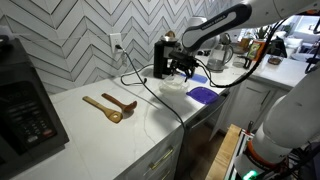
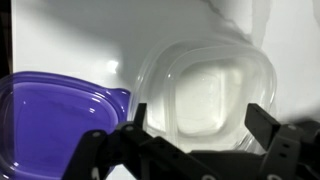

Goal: Remove the lid from the clear bowl on the right then stack the two clear bowls together.

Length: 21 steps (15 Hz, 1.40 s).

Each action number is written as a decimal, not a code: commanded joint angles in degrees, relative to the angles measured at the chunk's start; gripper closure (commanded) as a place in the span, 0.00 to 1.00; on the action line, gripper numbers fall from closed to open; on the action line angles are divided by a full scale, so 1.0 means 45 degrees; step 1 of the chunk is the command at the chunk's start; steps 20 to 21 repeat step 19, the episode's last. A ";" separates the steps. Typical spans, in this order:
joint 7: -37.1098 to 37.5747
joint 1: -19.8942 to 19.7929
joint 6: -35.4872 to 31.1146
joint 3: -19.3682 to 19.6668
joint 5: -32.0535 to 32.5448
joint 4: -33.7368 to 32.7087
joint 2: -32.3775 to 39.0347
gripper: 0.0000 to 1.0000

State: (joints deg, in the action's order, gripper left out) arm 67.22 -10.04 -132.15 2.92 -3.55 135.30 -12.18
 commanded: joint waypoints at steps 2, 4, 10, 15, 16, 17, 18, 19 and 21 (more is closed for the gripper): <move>-0.2210 0.0191 0.2140 0.0038 0.0954 -0.0507 -0.0702 0.00; -0.3501 0.0246 0.3098 0.0085 0.1027 -0.0908 -0.0882 0.00; -0.7272 0.0268 0.5179 0.0067 0.1380 -0.2195 -0.0854 0.00; -0.8330 0.0127 0.5035 -0.0025 0.1371 -0.2442 -0.0838 0.00; -0.8317 0.0127 0.5035 -0.0026 0.1371 -0.2448 -0.0836 0.00; -0.8313 0.0127 0.5035 -0.0026 0.1371 -0.2448 -0.0829 0.00; -0.8311 0.0128 0.5035 -0.0025 0.1371 -0.2447 -0.0820 0.00; -0.8311 0.0128 0.5034 -0.0024 0.1371 -0.2447 -0.0812 0.00; -0.8311 0.0128 0.5034 -0.0024 0.1371 -0.2447 -0.0812 0.00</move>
